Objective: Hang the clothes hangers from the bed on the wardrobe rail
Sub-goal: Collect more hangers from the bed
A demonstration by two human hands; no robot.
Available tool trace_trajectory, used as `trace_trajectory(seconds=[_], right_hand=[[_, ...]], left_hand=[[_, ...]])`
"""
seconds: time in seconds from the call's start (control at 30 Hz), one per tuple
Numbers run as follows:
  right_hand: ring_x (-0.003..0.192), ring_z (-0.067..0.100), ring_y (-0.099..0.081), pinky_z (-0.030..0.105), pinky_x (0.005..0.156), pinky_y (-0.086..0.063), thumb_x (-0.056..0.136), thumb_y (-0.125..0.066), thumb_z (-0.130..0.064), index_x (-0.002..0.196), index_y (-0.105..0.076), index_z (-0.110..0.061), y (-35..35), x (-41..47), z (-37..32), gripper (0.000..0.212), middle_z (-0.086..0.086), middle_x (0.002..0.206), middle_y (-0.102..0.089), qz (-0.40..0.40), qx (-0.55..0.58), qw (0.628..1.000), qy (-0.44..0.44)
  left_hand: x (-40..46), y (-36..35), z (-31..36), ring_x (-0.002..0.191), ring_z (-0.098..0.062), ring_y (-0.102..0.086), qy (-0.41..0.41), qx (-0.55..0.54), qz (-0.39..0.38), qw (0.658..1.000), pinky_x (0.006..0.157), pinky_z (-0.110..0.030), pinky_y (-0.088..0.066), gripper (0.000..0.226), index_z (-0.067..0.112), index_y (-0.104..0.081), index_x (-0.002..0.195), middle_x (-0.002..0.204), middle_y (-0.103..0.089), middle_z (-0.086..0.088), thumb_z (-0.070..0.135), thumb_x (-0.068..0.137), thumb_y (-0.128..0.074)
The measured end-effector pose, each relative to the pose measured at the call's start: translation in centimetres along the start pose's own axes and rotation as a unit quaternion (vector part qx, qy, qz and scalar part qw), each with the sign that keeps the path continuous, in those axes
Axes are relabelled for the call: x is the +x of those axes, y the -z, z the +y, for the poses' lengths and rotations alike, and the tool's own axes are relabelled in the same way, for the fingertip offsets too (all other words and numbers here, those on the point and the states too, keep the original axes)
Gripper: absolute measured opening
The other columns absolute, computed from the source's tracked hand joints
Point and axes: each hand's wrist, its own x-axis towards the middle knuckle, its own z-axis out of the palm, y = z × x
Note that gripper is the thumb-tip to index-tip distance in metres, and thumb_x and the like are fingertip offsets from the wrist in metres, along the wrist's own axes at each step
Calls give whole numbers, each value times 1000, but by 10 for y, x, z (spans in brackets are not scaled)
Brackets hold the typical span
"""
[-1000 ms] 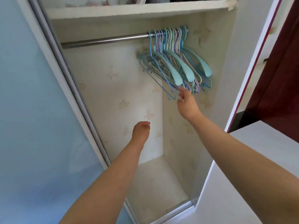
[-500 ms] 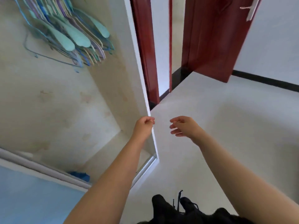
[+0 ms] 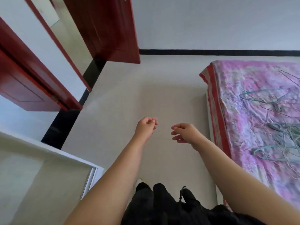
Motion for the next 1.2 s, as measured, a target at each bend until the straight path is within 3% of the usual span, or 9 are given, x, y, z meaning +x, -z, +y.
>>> trace_trajectory(seconds=[0.43,0.6,0.73,0.9,1.03,1.13,1.2], right_hand=[[68,14,-65,29,69,-54,99,-47,-17,108,-60,-11,206,76,34,17,1,87,-65,187,133,970,-76],[67,17,-64,33,71,-55,98,-48,-15,112,-61,-7,265,104,40,20,10,94,-67,254,224,936,-99],[68,20,-62,29,64,-52,99,-48,-14,111,-60,-4,311,108,67,19,8,87,-65,277,290,907,-127],[68,17,-63,28,64,-53,97,-50,-17,115,-57,-7,379,118,124,21,8,93,-66,316,342,870,-161],[79,23,-63,36,71,-53,91,-60,-20,126,-47,-9,440,130,182,39,13,109,-60,335,359,848,-200],[87,24,-57,41,78,-51,89,-65,-27,133,-38,-14,484,132,224,53,10,118,-53,353,339,838,-240],[94,26,-55,42,85,-50,87,-67,-27,137,-34,-12,513,136,251,62,12,125,-49,361,343,826,-264]], left_hand=[[136,-234,95,67,-5,-55,-71,74,-209,972,51,-9,-41,21,15,-61,95,81,-62,5,7,99,-41],[183,-309,127,66,-6,-54,-91,127,-287,945,50,-5,-39,20,14,-59,93,80,-61,4,5,99,-42],[195,-375,133,66,-6,-54,-80,168,-341,921,49,-5,-39,18,11,-59,95,79,-61,3,5,99,-42],[200,-468,127,66,-6,-54,-63,226,-392,890,55,-14,-42,19,13,-58,92,80,-61,3,4,99,-42],[197,-551,125,71,-7,-56,-51,262,-400,877,53,-11,-43,17,12,-59,97,86,-62,0,6,100,-42],[192,-612,118,79,-16,-60,-38,295,-411,862,69,-25,-47,19,17,-60,93,91,-66,-2,11,100,-43],[187,-650,110,83,-16,-61,-26,313,-417,853,73,-27,-46,20,19,-61,94,95,-67,-1,13,100,-43]])
